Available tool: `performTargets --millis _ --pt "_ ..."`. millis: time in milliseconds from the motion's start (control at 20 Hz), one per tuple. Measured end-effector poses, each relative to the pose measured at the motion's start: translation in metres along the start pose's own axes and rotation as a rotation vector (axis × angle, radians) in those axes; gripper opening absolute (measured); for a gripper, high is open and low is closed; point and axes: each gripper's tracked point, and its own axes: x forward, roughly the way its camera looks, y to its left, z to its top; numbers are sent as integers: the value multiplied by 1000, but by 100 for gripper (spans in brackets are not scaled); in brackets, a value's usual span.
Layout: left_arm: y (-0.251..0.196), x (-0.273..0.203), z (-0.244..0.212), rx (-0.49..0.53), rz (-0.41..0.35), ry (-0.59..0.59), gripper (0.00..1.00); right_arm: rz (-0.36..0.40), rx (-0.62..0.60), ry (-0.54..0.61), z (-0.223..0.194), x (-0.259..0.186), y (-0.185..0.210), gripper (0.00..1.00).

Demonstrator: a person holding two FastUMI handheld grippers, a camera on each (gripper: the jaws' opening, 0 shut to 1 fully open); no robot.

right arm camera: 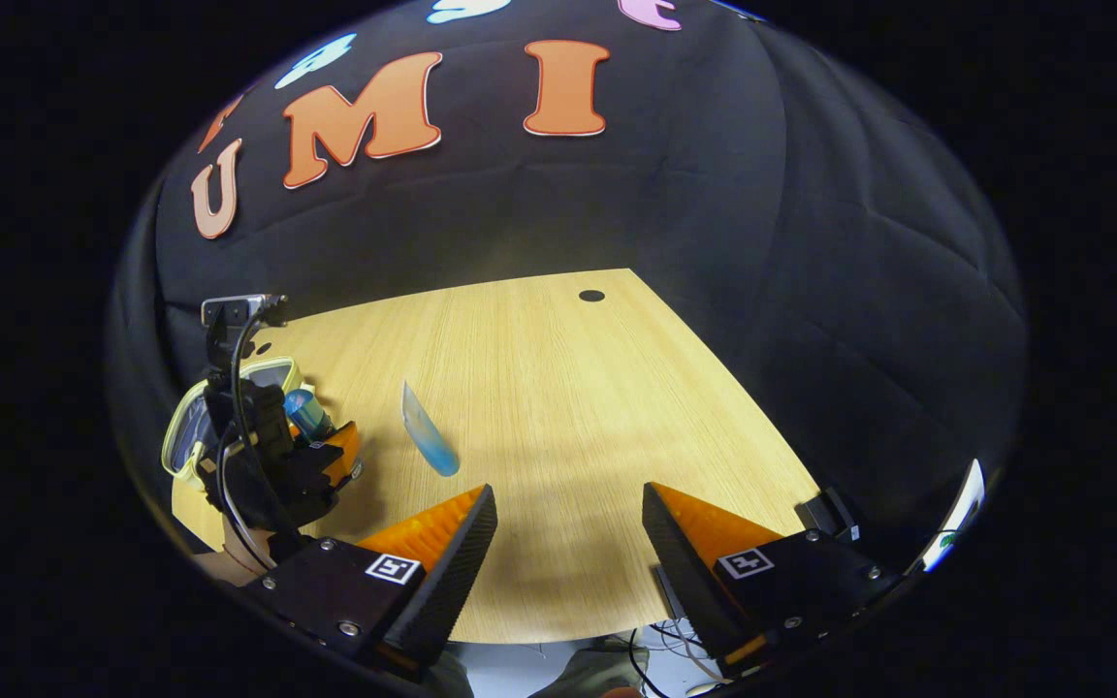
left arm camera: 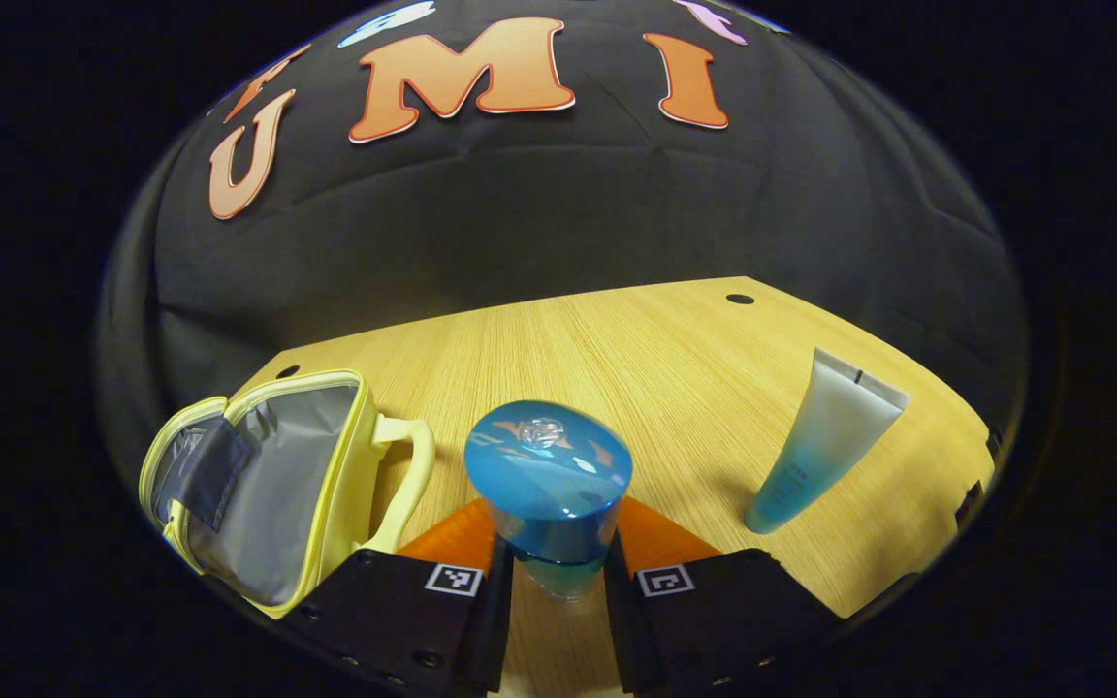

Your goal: First open the suitcase, pack the skin care products into it, and then close the suitcase.

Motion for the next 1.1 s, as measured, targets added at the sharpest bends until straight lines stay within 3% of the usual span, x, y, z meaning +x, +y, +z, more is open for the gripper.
performTargets --millis 350,500,750,900,1100 --pt "13 -34 15 -42 -34 42 43 111 -19 -49 21 5 51 96" --pt "21 -60 34 -88 -73 49 39 181 -35 -56 28 13 82 96" --pt "53 -110 66 -141 -75 37 39 251 -157 -80 31 51 124 96" --pt "76 -139 75 -190 -51 32 38 269 -228 -33 15 81 134 96" --pt "106 -165 74 -182 9 29 39 268 -285 84 -17 115 135 96"
